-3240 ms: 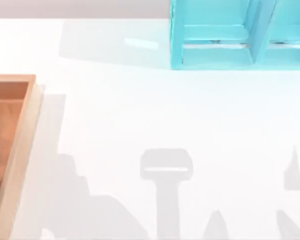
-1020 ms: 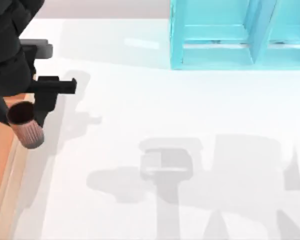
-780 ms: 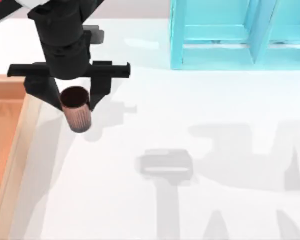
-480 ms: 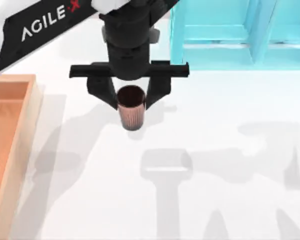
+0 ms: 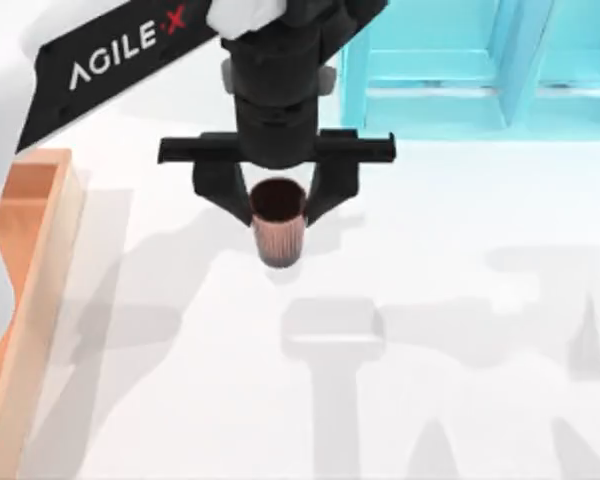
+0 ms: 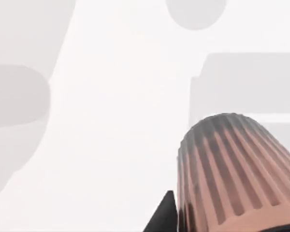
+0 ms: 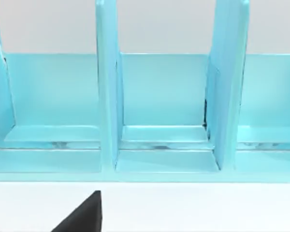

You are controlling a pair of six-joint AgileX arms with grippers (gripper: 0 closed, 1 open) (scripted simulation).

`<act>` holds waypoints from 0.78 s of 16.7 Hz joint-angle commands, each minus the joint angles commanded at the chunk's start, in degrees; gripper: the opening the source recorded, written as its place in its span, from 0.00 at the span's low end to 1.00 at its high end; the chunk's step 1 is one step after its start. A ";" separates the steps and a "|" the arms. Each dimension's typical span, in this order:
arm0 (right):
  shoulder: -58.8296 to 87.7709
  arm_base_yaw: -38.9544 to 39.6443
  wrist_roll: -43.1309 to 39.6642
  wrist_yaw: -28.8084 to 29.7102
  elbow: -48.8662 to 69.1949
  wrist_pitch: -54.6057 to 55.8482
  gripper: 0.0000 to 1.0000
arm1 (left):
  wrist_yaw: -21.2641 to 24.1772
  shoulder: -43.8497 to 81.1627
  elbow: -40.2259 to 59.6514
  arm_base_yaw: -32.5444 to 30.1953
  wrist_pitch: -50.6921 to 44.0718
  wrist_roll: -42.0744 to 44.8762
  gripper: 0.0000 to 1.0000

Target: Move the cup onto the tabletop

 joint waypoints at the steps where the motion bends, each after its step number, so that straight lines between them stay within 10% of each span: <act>1: 0.00 0.00 0.00 0.00 0.00 0.00 1.00 | -0.01 -0.07 -1.40 -0.04 1.40 0.08 0.00; 11: 0.00 0.00 0.00 0.00 0.00 0.00 1.00 | -0.07 0.00 -13.96 0.03 13.77 -0.08 0.00; 13: 0.00 0.00 0.00 0.00 0.00 0.00 1.00 | -0.07 0.00 -13.96 0.03 13.77 -0.08 0.15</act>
